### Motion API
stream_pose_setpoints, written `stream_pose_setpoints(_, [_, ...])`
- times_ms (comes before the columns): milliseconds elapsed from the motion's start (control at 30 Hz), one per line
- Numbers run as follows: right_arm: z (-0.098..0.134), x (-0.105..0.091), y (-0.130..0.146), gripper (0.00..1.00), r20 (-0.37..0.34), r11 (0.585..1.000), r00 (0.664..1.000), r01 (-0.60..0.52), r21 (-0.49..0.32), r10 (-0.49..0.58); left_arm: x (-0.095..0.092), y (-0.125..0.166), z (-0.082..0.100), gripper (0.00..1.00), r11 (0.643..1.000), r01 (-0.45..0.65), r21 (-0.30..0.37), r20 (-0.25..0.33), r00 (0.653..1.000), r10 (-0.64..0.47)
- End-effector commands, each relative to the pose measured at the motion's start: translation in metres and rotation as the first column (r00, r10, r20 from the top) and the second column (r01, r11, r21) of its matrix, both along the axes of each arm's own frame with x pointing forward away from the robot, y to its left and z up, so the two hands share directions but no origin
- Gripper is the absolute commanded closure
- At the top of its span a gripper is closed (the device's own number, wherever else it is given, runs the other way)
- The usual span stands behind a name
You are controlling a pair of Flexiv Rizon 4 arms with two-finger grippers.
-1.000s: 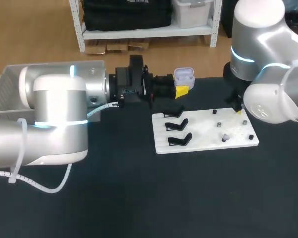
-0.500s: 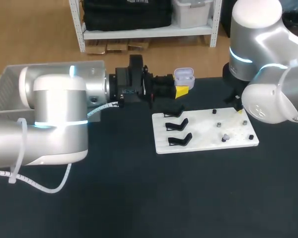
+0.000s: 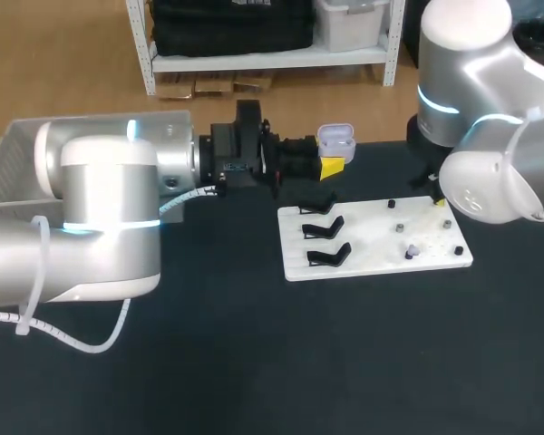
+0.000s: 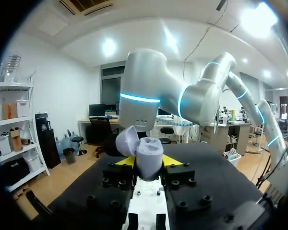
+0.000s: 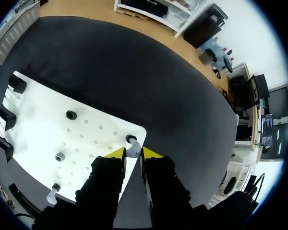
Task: Pick up each earbud case from the left stands, insert the matching earbuds, close the lid, and place the case in the box.
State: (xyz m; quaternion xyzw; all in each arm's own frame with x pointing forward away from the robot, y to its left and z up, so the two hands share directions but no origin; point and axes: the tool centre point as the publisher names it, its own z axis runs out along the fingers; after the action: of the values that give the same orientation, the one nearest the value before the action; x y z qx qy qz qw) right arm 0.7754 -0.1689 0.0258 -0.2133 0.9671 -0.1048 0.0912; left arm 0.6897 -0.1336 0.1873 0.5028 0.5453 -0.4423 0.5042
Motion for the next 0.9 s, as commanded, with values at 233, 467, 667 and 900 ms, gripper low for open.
stream_pose_setpoints(233, [0.051,-0.014,0.005,1.0,-0.019,0.999,0.999,0.027,-0.024,-0.028,-0.001,0.0,-0.002,1.0,1.0,-0.007,-0.009,0.007,1.0,0.007])
stream_pose_setpoints(467, [0.098,-0.041,0.015,1.0,-0.001,0.994,0.995,0.103,-0.03,-0.103,-0.001,0.0,-0.002,1.0,1.0,-0.007,-0.009,0.007,1.0,0.007])
stream_pose_setpoints(667, [0.136,-0.067,0.029,1.0,0.024,0.99,0.991,0.134,-0.029,-0.134,-0.001,0.0,-0.002,1.0,1.0,-0.007,-0.009,0.007,1.0,0.007])
stream_pose_setpoints(900, [0.155,-0.081,0.038,1.0,0.061,0.991,0.989,0.135,0.007,-0.135,-0.001,0.0,-0.002,1.0,1.0,-0.007,-0.009,0.007,1.0,0.007])
